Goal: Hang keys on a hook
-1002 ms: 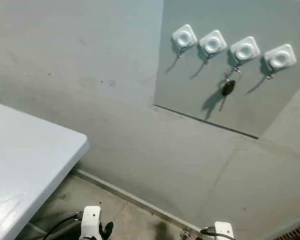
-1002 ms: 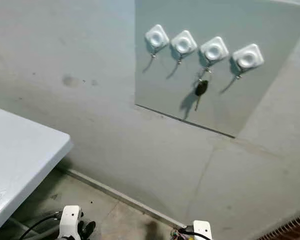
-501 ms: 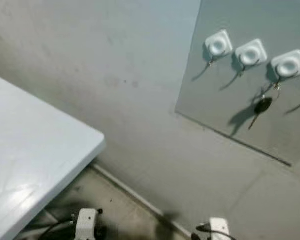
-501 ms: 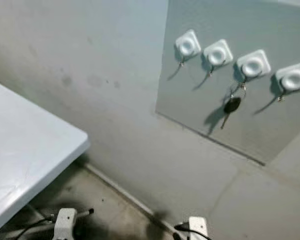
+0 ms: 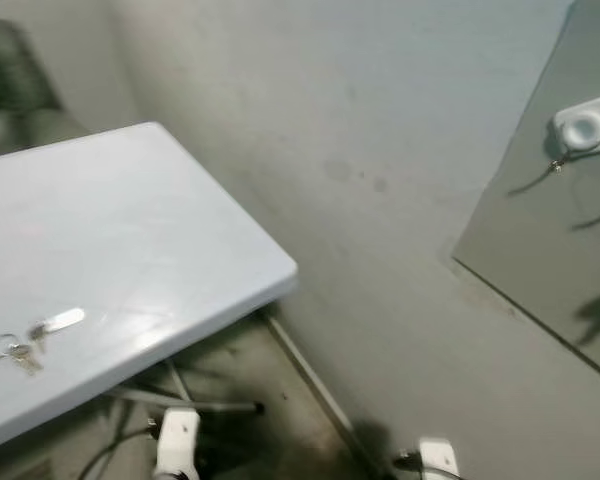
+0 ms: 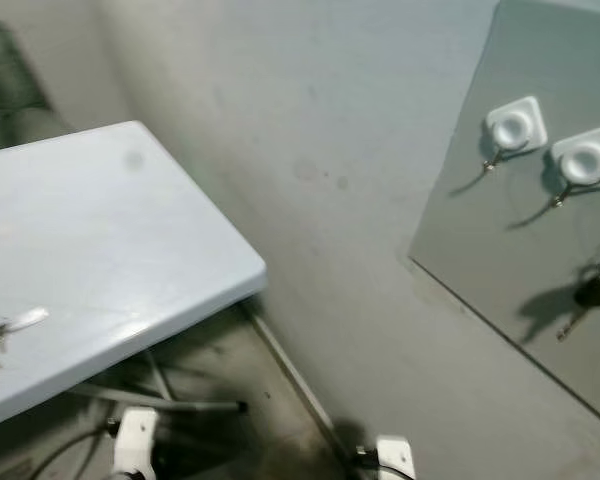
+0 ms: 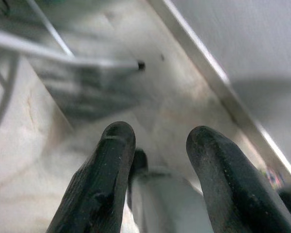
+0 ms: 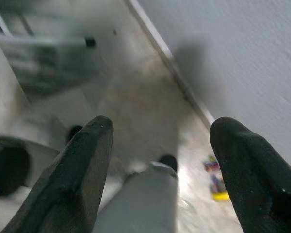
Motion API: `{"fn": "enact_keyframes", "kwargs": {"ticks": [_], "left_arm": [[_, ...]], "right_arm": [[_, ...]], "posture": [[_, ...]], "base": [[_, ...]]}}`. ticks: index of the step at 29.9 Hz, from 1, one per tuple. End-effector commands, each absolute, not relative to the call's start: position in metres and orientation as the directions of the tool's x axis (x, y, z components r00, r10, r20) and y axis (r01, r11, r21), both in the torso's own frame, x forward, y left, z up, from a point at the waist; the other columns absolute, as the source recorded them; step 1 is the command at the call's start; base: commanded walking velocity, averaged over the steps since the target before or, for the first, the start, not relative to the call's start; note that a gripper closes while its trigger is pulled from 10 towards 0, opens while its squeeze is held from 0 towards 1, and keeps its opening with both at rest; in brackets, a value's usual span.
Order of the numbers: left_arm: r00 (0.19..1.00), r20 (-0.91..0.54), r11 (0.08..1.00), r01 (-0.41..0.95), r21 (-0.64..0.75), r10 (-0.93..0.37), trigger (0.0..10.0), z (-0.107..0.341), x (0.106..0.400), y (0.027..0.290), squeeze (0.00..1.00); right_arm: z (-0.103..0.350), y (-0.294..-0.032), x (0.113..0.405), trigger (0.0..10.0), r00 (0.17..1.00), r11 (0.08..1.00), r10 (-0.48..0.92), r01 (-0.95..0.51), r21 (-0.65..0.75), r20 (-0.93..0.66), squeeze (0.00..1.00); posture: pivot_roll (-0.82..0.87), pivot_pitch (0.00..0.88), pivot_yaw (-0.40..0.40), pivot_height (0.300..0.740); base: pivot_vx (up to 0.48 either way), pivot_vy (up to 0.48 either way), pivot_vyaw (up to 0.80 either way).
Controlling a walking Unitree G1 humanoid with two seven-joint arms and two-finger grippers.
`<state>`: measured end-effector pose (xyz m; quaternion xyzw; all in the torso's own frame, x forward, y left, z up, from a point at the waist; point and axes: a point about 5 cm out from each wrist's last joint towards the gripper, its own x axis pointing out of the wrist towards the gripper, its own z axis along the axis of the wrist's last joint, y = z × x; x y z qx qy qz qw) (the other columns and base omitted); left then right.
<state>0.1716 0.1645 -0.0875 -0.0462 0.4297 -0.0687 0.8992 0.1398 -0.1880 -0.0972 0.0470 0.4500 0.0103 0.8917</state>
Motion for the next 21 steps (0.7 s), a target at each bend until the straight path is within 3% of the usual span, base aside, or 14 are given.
{"fn": "enact_keyframes", "kwargs": {"ticks": [1, 21], "left_arm": [[0.613, -0.777, 0.990, 0.078, -0.119, -0.142, 10.0, -0.0881, 0.1696, 0.1720, 0.00], [0.609, -0.782, 0.991, 0.075, -0.112, -0.135, 10.0, -0.0885, 0.1688, 0.1734, 0.00]], "right_arm": [[-0.0960, -0.1860, 0.1444, 10.0, 0.600, 0.994, 0.067, 0.026, 0.103, -0.797, 0.00], [-0.0950, -0.1921, 0.1450, 10.0, 0.601, 0.995, 0.060, 0.025, 0.094, -0.797, 0.00]], "posture": [[-0.05, 0.000, -0.014, 0.740], [-0.04, 0.000, -0.017, 0.740]], "base": [[0.000, 0.000, 0.79], [0.000, 0.000, 0.79]]}}
